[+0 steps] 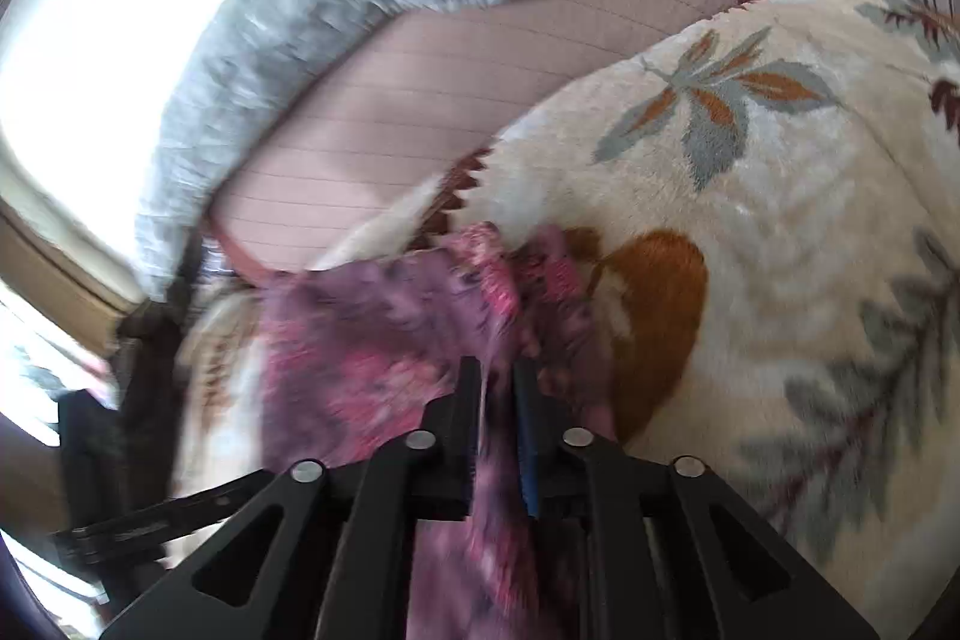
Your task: Fold small clothes
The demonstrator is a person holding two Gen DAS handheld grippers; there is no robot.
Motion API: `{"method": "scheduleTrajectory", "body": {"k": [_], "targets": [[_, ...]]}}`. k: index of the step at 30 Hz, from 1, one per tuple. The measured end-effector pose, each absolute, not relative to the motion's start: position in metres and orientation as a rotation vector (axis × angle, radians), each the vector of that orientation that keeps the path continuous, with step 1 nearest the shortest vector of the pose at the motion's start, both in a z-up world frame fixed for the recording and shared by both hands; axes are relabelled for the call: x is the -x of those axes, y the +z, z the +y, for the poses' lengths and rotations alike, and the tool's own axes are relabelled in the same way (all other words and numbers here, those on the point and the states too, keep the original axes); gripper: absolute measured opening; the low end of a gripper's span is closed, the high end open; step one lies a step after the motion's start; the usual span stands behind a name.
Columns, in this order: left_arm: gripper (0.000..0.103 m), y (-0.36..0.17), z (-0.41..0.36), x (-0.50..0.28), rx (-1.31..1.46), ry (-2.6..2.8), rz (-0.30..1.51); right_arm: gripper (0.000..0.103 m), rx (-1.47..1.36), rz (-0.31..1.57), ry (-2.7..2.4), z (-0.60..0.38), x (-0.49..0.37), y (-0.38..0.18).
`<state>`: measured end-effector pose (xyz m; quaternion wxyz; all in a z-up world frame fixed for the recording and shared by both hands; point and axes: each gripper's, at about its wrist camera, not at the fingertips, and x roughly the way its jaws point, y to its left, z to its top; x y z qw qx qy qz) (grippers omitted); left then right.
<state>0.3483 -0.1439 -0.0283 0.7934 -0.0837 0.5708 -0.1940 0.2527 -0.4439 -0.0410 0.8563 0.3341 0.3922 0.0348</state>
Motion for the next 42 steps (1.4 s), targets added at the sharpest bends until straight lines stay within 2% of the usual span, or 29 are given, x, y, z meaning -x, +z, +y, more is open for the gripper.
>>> {"method": "scheduleTrajectory", "body": {"k": [1,3,5,7,9,10,12,17,19,21,23,25,27,29,33,35,36,42], "targets": [[0.051,-0.028,-0.143,-0.34,0.163,-0.421,1.22,0.031,-0.703,0.827,0.097,-0.443,-0.243,-0.042],[0.052,-0.03,-0.147,-0.319,0.116,-0.423,1.205,0.033,-0.698,0.869,0.133,-0.432,-0.236,-0.049],[0.052,-0.035,-0.152,-0.305,0.068,-0.406,1.187,0.006,-0.653,0.899,0.162,-0.421,-0.229,-0.05],[0.052,-0.035,-0.155,-0.294,0.042,-0.391,1.158,0.006,-0.605,0.817,0.154,-0.418,-0.215,-0.038],[0.052,-0.034,-0.159,-0.291,0.027,-0.384,1.154,0.006,-0.587,0.874,0.118,-0.417,-0.22,-0.047],[0.052,-0.033,-0.159,-0.291,0.028,-0.385,1.159,0.006,-0.554,0.923,0.09,-0.415,-0.223,-0.054],[0.052,-0.03,-0.159,-0.291,0.02,-0.379,1.165,0.008,-0.53,0.904,0.094,-0.41,-0.217,-0.045],[0.052,-0.029,-0.161,-0.287,0.01,-0.371,1.171,0.031,-0.555,0.876,0.11,-0.415,-0.18,-0.033],[0.052,-0.028,-0.16,-0.285,0.019,-0.369,1.182,0.032,-0.526,0.927,0.106,-0.411,-0.168,-0.04],[0.052,-0.024,-0.157,-0.279,0.049,-0.378,1.202,0.006,-0.477,0.949,0.144,-0.402,-0.163,-0.041],[0.052,-0.018,-0.153,-0.27,0.087,-0.414,1.199,0.006,-0.478,0.872,0.163,-0.405,-0.151,-0.027],[0.057,-0.023,-0.151,-0.259,0.09,-0.412,1.204,0.006,-0.546,0.805,0.156,-0.413,-0.143,-0.023],[0.057,-0.043,-0.155,-0.256,0.047,-0.41,1.258,0.006,-0.559,0.907,0.107,-0.416,-0.15,-0.046],[0.059,-0.058,-0.154,-0.258,0.033,-0.415,1.324,0.007,-0.545,0.99,0.089,-0.414,-0.155,-0.061],[0.058,-0.026,-0.134,-0.272,0.136,-0.474,1.235,0.017,-0.522,0.828,0.048,-0.423,-0.163,-0.016],[0.058,-0.01,-0.132,-0.298,0.179,-0.466,1.193,0.041,-0.565,0.771,0.043,-0.434,-0.183,-0.004],[0.058,-0.006,-0.134,-0.31,0.188,-0.458,1.187,0.044,-0.598,0.769,0.051,-0.438,-0.199,-0.004],[0.058,-0.02,-0.163,-0.391,0.203,-0.379,1.266,0.044,-0.682,0.879,-0.027,-0.447,-0.287,-0.046]]}}
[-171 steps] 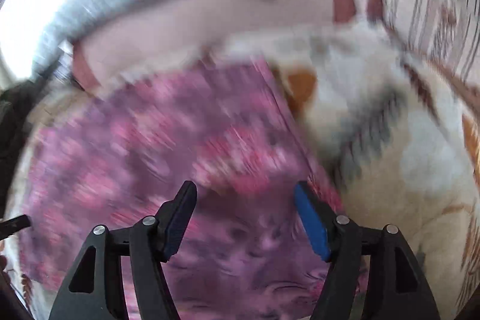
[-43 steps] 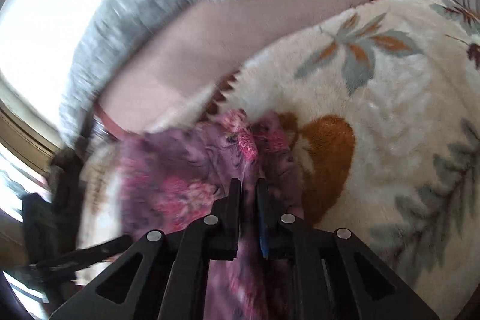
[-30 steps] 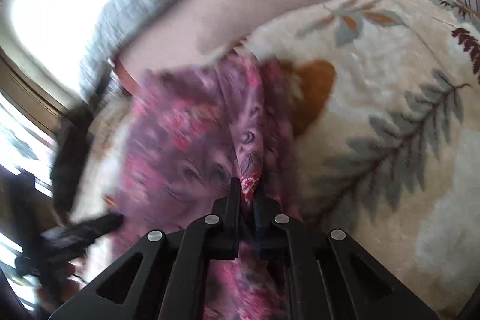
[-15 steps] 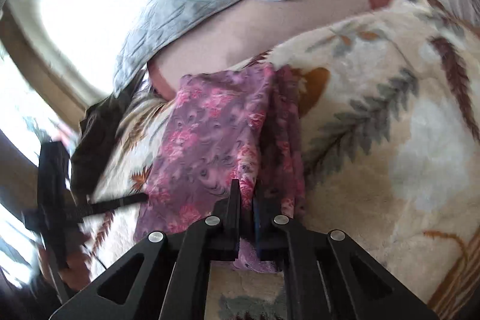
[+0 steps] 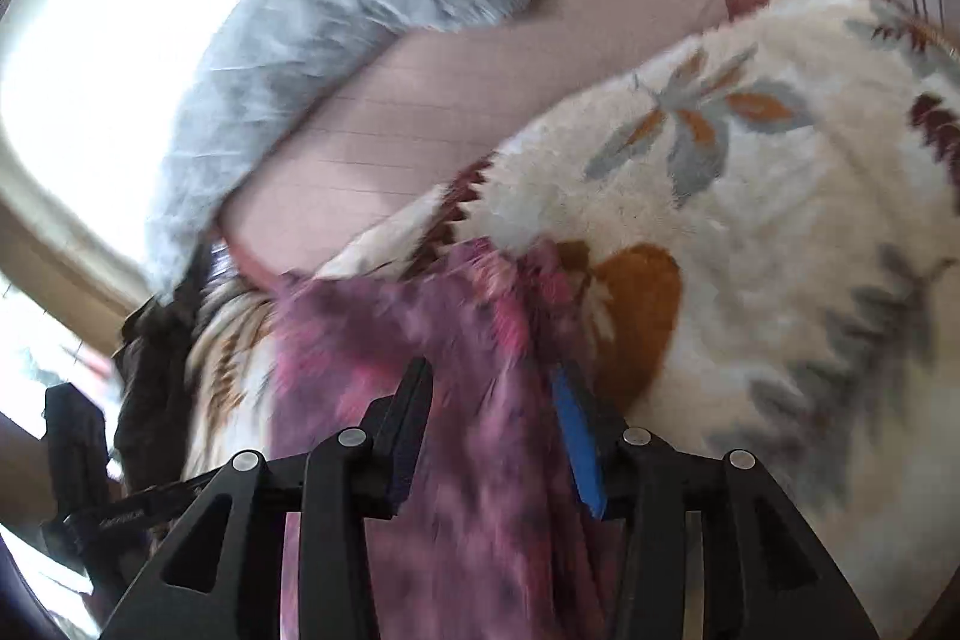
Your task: Fold small clothes
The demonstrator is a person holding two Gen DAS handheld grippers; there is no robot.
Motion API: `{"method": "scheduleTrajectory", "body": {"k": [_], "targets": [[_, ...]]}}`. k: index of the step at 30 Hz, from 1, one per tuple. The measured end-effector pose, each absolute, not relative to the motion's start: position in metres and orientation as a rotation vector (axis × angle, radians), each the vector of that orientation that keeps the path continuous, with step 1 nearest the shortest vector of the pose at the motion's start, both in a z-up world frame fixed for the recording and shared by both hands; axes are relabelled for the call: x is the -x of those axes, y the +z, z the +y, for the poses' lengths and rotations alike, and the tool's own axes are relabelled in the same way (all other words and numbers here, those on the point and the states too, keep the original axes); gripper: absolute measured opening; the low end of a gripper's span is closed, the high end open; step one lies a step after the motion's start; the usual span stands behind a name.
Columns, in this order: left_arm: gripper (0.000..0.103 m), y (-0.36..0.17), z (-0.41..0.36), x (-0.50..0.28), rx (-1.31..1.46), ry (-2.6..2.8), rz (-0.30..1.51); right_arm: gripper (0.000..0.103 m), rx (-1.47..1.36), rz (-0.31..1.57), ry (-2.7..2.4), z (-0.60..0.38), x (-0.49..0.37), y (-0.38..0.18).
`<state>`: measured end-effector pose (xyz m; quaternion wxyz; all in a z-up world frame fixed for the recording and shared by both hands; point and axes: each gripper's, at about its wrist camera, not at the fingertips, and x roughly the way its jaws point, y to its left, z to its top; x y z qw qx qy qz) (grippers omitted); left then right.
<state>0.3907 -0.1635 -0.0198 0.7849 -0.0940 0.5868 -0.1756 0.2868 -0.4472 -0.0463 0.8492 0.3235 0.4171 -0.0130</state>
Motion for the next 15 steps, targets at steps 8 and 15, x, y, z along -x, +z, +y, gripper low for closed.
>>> {"method": "scheduleTrajectory", "body": {"k": [8,15], "targets": [[0.074,-0.063,-0.172,-0.421,0.229,-0.329,1.297,0.005,-0.591,0.938,-0.046,-0.447,-0.308,-0.067],[0.073,-0.026,-0.156,-0.376,0.179,-0.385,1.195,0.015,-0.549,0.723,0.149,-0.431,-0.262,-0.023]]}}
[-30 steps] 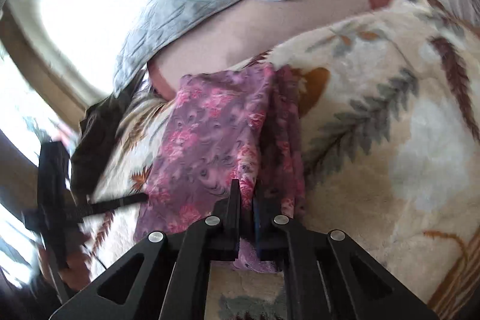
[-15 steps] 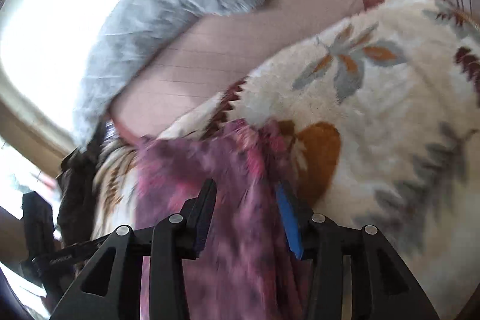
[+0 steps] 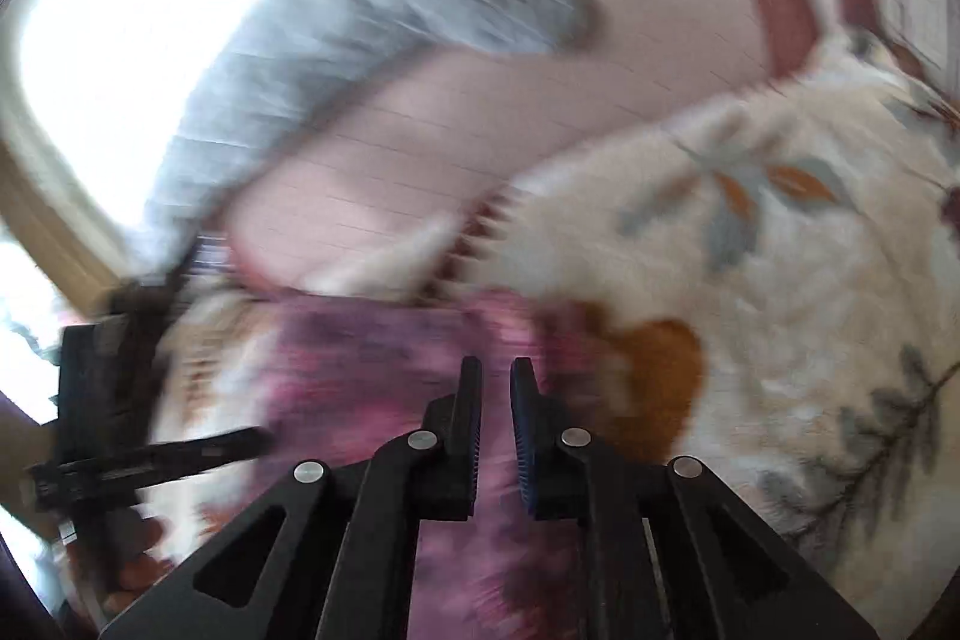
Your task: Fold small clothes
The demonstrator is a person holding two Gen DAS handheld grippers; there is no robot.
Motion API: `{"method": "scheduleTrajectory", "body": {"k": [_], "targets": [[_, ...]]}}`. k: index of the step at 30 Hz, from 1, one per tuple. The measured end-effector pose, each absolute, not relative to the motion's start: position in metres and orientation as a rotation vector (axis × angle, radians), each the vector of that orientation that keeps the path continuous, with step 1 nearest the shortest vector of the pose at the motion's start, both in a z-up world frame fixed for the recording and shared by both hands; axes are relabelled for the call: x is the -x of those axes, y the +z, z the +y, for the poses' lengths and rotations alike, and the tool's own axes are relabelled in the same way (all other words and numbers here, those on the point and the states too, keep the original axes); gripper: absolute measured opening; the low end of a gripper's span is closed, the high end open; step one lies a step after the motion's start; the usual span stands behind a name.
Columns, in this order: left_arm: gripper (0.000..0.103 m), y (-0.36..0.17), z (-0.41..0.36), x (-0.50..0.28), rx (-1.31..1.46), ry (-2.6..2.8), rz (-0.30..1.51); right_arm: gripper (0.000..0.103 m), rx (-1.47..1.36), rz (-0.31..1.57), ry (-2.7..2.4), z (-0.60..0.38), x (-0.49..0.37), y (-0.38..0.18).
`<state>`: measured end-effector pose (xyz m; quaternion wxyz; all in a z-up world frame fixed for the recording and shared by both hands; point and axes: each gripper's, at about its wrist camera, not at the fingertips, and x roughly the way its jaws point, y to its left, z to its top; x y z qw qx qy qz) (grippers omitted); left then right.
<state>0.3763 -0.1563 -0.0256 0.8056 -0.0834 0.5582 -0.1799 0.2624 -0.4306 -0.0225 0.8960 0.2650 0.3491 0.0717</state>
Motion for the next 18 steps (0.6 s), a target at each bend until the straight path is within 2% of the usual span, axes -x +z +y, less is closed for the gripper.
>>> {"method": "scheduleTrajectory", "body": {"k": [2,3,4,6,8,10,11,12,14,18], "targets": [[0.073,-0.035,-0.156,-0.362,0.198,-0.386,1.212,0.024,-0.508,0.765,0.179,-0.419,-0.257,-0.033],[0.074,-0.044,-0.16,-0.358,0.179,-0.375,1.238,0.025,-0.446,0.87,0.141,-0.411,-0.262,-0.051],[0.076,-0.053,-0.165,-0.356,0.139,-0.364,1.267,0.02,-0.413,0.953,0.117,-0.405,-0.267,-0.063],[0.075,-0.054,-0.165,-0.35,0.126,-0.364,1.266,0.02,-0.412,0.911,0.095,-0.405,-0.259,-0.054],[0.074,-0.038,-0.157,-0.347,0.133,-0.369,1.265,0.027,-0.449,0.859,0.084,-0.41,-0.246,-0.032],[0.075,-0.029,-0.15,-0.337,0.165,-0.379,1.231,0.028,-0.465,0.796,0.157,-0.412,-0.229,-0.022],[0.075,-0.028,-0.147,-0.33,0.174,-0.382,1.219,0.035,-0.462,0.801,0.188,-0.41,-0.223,-0.022],[0.075,-0.032,-0.148,-0.323,0.162,-0.385,1.222,0.038,-0.439,0.841,0.206,-0.405,-0.221,-0.029],[0.076,-0.048,-0.156,-0.311,0.084,-0.375,1.251,0.04,-0.293,0.99,0.159,-0.391,-0.222,-0.057],[0.076,-0.042,-0.147,-0.305,0.086,-0.394,1.232,0.041,-0.328,0.942,0.138,-0.402,-0.214,-0.038]]}}
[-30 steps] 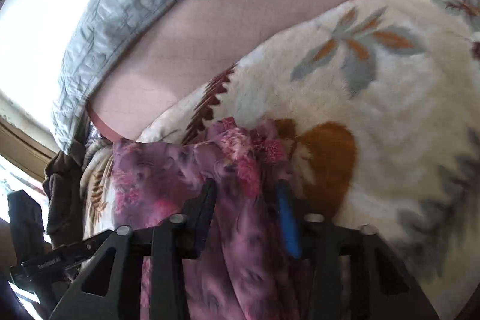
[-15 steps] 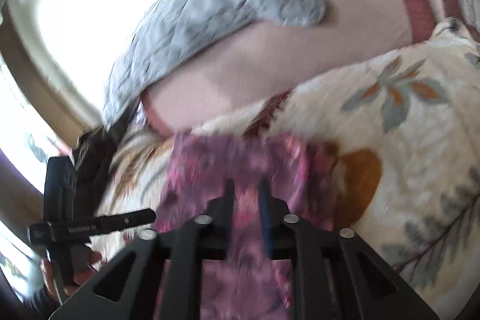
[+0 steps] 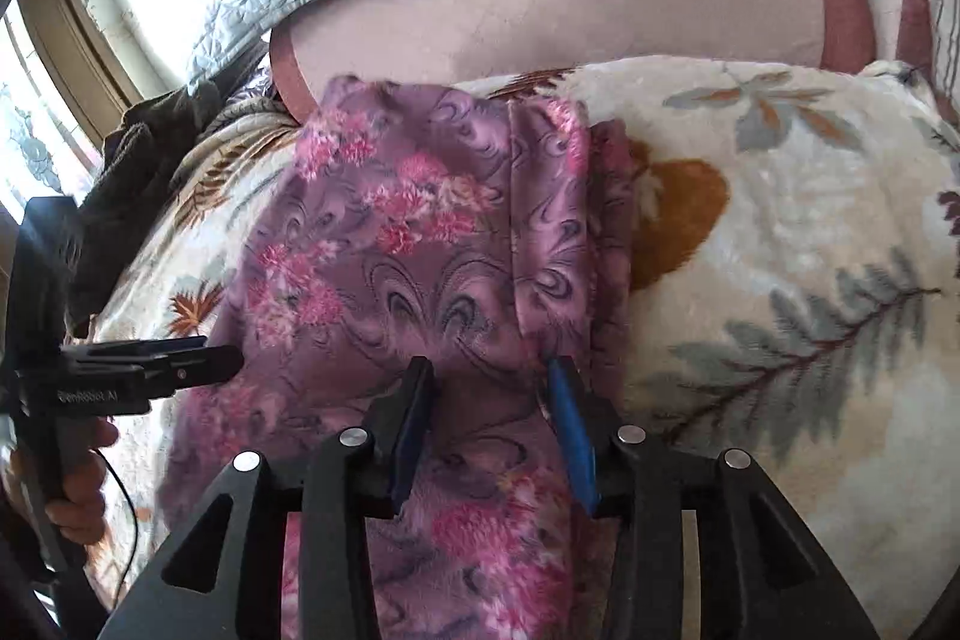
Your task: Fold small clothes
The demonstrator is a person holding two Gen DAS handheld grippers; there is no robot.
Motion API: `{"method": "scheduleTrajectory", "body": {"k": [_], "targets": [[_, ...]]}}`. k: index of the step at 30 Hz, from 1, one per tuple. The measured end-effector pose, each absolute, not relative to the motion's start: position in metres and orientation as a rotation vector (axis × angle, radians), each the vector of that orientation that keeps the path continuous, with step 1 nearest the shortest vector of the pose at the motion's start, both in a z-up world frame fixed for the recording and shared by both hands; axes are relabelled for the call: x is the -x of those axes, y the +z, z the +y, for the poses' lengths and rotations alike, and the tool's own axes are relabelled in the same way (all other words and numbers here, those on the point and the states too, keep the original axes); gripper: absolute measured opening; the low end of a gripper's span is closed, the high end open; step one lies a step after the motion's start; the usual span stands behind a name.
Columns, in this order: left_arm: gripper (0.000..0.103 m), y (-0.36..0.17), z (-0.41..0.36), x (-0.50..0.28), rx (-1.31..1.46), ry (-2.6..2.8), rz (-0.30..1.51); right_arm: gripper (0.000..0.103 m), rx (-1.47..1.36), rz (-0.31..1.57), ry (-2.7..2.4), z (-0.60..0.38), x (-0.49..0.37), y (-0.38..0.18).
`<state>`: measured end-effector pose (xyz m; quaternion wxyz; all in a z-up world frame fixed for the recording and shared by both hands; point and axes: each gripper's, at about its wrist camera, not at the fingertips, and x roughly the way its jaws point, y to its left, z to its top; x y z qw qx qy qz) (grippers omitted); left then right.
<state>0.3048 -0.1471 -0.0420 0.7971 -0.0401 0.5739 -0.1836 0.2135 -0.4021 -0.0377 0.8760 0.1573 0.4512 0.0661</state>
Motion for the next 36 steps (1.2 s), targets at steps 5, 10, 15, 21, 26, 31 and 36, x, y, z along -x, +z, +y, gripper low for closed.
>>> {"method": "scheduleTrajectory", "body": {"k": [5,10,15,21,26,31,36], "targets": [[0.076,-0.028,-0.127,-0.327,0.114,-0.361,1.22,0.055,-0.713,0.847,0.017,-0.478,-0.207,-0.042],[0.076,-0.049,-0.133,-0.335,0.18,-0.429,1.314,0.056,-0.895,0.851,0.08,-0.487,-0.222,-0.079],[0.085,-0.06,-0.143,-0.338,0.289,-0.501,1.337,0.061,-0.931,0.827,0.207,-0.471,-0.234,-0.083],[0.085,-0.062,-0.158,-0.343,0.302,-0.536,1.361,0.069,-0.711,0.949,0.305,-0.433,-0.259,-0.073],[0.082,-0.06,-0.167,-0.344,0.326,-0.53,1.369,0.042,-0.722,0.936,0.278,-0.427,-0.257,-0.071],[0.044,-0.056,-0.163,-0.342,0.315,-0.511,1.352,0.03,-0.688,0.88,0.285,-0.424,-0.244,-0.059],[0.023,-0.041,-0.149,-0.337,0.357,-0.536,1.322,0.028,-0.723,0.816,0.266,-0.421,-0.226,-0.043]]}}
